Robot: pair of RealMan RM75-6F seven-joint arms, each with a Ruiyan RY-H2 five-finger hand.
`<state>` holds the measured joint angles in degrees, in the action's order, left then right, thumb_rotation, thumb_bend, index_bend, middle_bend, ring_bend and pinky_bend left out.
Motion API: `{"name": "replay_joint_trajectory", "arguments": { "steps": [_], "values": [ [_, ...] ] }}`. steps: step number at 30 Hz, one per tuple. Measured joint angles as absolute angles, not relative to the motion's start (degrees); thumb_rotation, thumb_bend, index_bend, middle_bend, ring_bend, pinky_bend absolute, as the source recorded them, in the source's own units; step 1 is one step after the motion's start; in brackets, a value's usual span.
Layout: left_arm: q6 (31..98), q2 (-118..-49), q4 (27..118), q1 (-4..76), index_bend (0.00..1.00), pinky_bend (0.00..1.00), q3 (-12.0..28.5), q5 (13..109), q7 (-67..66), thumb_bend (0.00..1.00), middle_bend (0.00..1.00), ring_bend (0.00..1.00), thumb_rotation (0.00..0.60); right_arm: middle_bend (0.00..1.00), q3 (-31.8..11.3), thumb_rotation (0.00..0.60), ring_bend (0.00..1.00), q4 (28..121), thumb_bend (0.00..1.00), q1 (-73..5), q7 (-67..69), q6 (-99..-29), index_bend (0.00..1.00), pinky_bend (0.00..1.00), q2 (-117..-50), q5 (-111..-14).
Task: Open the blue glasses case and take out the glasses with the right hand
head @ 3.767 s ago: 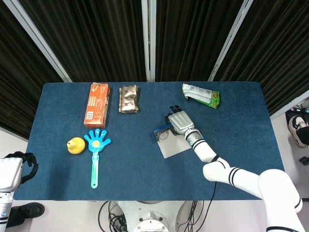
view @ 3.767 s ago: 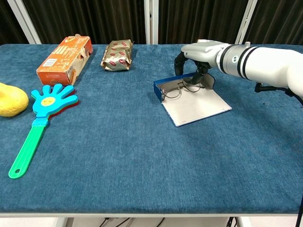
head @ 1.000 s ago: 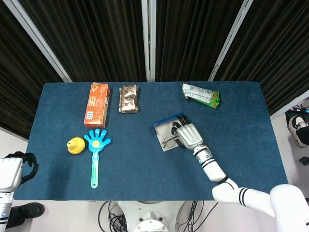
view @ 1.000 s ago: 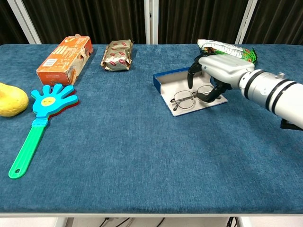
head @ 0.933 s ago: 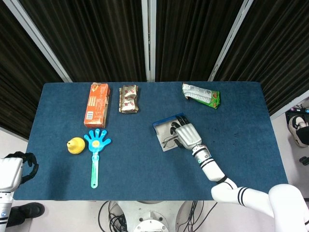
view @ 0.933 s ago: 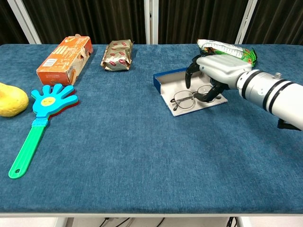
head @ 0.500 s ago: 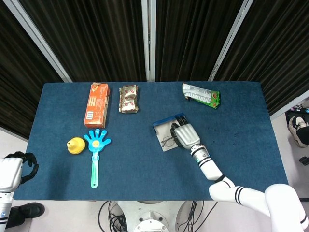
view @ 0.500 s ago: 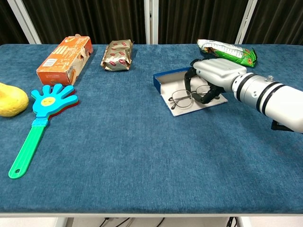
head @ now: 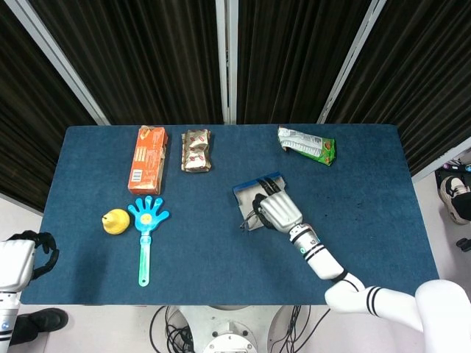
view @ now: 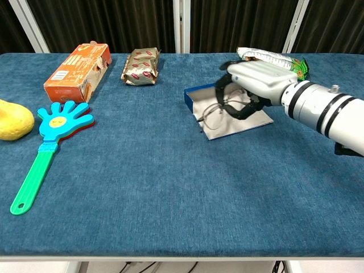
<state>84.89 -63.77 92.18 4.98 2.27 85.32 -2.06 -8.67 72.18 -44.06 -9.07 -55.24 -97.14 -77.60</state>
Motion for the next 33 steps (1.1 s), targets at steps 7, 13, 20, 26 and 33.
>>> {"name": "replay_joint_trajectory", "arguments": {
  "steps": [7,13,20,26,33],
  "values": [
    [84.96,-63.73,92.18,4.92,0.61,0.51,2.24,85.36,-1.9,0.38,0.61,0.45,0.6,0.37,-5.93,0.6,0.0,79.16,0.45,-47.34,-7.53,-53.72,0.7,0.0,-94.94,-86.1],
    [85.0,-63.68,92.03,4.89,0.61,0.51,2.19,85.45,-1.49,0.38,0.61,0.45,0.6,0.26,-5.2,0.6,0.0,78.35,0.38,-49.46,-13.69,-50.49,0.43,0.0,-97.74,-86.4],
    [84.97,-63.72,91.95,4.9,0.61,0.51,2.22,85.39,-1.47,0.38,0.61,0.45,0.6,0.08,-5.2,0.6,0.0,80.23,0.32,-49.23,-21.16,-48.79,0.0,0.0,-97.7,-82.14],
    [85.11,-63.82,91.89,4.84,0.61,0.51,2.23,85.42,-1.73,0.38,0.62,0.45,0.6,0.1,-5.34,0.6,0.0,85.58,0.32,-44.21,-21.98,-55.97,0.0,0.0,-91.47,-80.32],
    [85.28,-63.94,92.02,4.8,0.61,0.51,2.22,85.47,-2.43,0.38,0.62,0.45,0.6,0.1,-3.3,0.6,0.0,95.34,0.32,-32.15,-20.37,-70.68,0.0,0.0,-77.68,-79.25]
  ]
}}
